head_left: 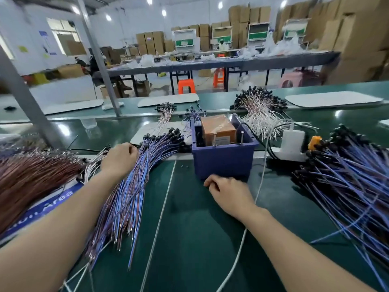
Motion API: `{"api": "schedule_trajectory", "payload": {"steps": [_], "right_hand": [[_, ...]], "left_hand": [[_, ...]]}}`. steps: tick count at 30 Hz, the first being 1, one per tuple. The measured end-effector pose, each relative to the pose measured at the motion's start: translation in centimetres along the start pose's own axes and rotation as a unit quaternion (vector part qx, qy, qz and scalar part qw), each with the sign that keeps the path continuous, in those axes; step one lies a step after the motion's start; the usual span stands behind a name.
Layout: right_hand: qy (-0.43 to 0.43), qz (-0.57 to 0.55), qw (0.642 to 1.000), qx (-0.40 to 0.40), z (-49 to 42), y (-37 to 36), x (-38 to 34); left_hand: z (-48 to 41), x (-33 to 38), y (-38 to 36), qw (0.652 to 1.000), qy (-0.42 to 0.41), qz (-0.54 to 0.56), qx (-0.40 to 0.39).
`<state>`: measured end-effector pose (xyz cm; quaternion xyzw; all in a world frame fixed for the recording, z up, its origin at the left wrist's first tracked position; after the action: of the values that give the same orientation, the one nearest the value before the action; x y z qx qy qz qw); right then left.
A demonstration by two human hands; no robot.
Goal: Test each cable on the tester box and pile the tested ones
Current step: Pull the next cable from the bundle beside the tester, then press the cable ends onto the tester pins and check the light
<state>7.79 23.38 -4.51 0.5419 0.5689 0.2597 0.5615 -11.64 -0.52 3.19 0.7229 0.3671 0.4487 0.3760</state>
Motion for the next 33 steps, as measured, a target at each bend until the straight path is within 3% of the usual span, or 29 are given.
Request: {"api": "schedule_trajectory", "payload": {"steps": [9,15,19,23,27,29,31,33], "right_hand": [[0.007,-0.009,1.000,0.022,-0.1,-0.3,0.2],[-0.024,-0.042,0.998,0.035,-0.1,-0.2,0.9],[-0.023,-0.118,0.989,0.083,0.5,0.8,0.9],[0.019,-0.163,0.941,0.296,2.9,4.2,0.3],[0.045,-0.111,0.875,0.469,5.6,6.7,0.1],[0.101,-0.033,0.865,0.491,6.5,7.5,0.2],[0.141,-0.002,0.881,0.451,6.6,7.5,0.9],[0.088,-0.055,0.903,0.416,6.5,7.4,2.4]], "left_hand": [[-1.4,1.6,-4.5,0.992,0.048,-0.049,-0.105],[-0.5,1.6,-3.8,0.993,0.097,0.044,-0.054],[1.4,3.0,-0.4,0.980,0.089,0.166,0.065],[6.5,8.4,4.2,0.947,-0.057,0.250,0.193],[13.6,15.4,3.2,0.939,-0.270,0.176,0.117],[16.5,18.0,1.5,0.911,-0.386,0.135,0.051],[18.0,19.5,0.3,0.878,-0.464,0.108,0.040],[18.6,20.5,-0.2,0.860,-0.496,0.096,0.071]]}}
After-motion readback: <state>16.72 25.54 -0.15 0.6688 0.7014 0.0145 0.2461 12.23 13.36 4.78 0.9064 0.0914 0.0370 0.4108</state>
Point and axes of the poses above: each hand's wrist, its own z-axis away from the middle knuckle, its own y-axis out of the back of the hand, x = y × z, the point moved 6 cm from there along -z, towards the middle knuckle, and after that the axes turned 3 degrees about x, right-handed, at the moved point
